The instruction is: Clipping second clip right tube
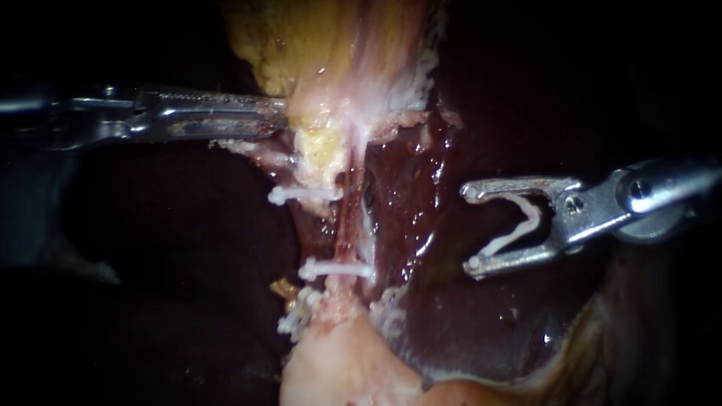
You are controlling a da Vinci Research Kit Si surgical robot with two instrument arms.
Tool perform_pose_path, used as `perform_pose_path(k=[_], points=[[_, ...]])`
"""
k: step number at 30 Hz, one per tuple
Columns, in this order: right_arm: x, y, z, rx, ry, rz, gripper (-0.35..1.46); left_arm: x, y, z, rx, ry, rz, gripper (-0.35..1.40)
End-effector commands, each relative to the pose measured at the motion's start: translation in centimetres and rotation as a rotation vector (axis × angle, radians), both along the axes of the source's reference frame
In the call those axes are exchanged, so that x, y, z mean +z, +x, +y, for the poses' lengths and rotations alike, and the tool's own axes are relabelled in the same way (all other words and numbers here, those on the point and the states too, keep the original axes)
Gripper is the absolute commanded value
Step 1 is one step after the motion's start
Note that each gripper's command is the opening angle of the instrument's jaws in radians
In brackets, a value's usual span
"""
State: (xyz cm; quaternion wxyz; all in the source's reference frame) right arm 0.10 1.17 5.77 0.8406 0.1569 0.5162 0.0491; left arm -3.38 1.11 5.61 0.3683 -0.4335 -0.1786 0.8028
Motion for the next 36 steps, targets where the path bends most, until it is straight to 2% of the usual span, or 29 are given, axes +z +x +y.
perform_pose_path(k=[1,5,10,14,17,24,30,36], points=[[0.0,0.0,0.0,0.0,0.0,0.0,0.5,-0.04,0.03,0.02,-0.002,0.001,-0.007,-0.35],[0.0,0.0,0.0,0.0,0.0,0.0,0.5,-0.25,0.15,0.14,-0.019,-0.001,-0.034,-0.35],[0.0,0.0,-0.01,0.0,0.0,0.0,0.5,-0.62,0.37,0.37,-0.072,-0.011,-0.069,-0.35],[-0.01,0.0,-0.01,0.0,0.0,0.0,0.5,-0.84,0.49,0.47,-0.101,-0.014,-0.092,-0.35],[-0.01,0.0,-0.01,0.0,0.0,0.0,0.5,-0.93,0.53,0.49,-0.113,-0.016,-0.109,-0.35],[-0.05,0.09,-0.04,-0.002,0.011,0.002,0.5,-0.96,0.51,0.47,-0.116,-0.016,-0.107,-0.35],[-0.09,0.36,-0.07,0.044,0.104,-0.017,0.5,-0.94,0.5,0.43,-0.117,-0.019,-0.106,-0.35],[0.0,0.62,-0.1,0.08,0.174,-0.029,0.5,-0.95,0.47,0.4,-0.119,-0.02,-0.104,-0.35]])
